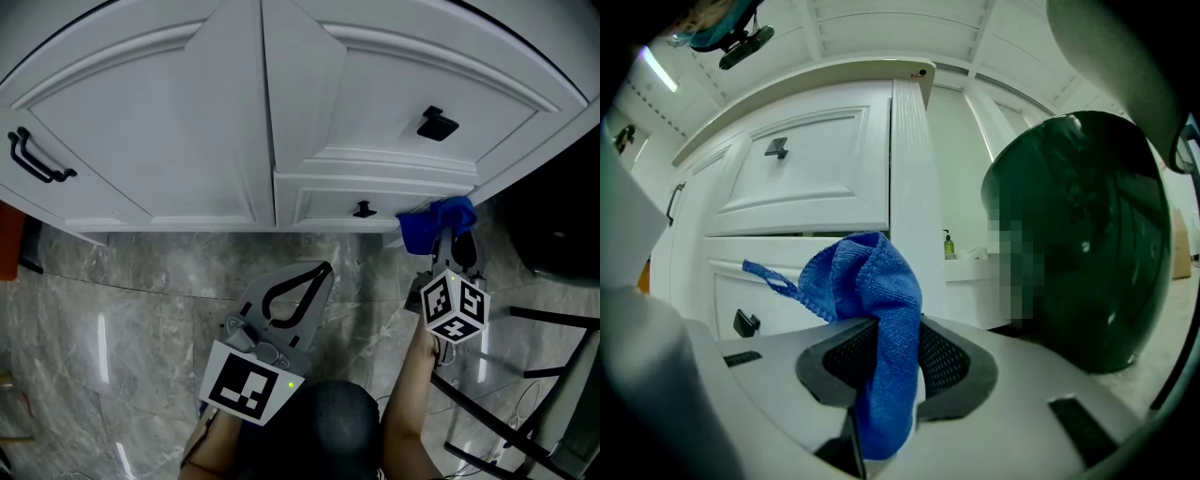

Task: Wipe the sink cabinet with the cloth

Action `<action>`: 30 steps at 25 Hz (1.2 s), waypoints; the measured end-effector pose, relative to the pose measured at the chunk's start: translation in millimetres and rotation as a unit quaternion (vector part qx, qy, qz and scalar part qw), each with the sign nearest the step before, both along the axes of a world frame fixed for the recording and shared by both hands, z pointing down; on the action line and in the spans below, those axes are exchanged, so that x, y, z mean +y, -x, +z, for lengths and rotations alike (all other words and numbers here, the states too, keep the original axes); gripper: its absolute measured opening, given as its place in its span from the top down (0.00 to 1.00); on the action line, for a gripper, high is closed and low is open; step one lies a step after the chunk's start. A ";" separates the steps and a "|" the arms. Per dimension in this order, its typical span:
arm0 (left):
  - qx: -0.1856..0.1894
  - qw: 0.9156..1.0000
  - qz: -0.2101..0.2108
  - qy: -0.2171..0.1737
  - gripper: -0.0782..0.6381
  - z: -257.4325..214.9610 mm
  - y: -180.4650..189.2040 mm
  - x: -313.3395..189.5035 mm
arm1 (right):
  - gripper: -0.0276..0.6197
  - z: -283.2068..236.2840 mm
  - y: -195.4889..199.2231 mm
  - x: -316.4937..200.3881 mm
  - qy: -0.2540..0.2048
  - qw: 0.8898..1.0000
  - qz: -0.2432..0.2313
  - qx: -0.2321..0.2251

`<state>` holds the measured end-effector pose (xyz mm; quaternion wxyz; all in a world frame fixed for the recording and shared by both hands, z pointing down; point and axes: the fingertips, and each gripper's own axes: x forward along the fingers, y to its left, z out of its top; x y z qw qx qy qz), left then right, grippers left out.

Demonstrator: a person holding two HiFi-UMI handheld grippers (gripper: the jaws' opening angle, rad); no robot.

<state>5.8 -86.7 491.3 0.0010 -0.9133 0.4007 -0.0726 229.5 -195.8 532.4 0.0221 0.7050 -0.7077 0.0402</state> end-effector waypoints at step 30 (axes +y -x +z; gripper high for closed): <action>-0.008 1.000 0.008 -0.003 0.88 -4.6 3.1 10.4 | 0.77 57.4 271.3 20.4 0.046 0.940 -0.339 0.015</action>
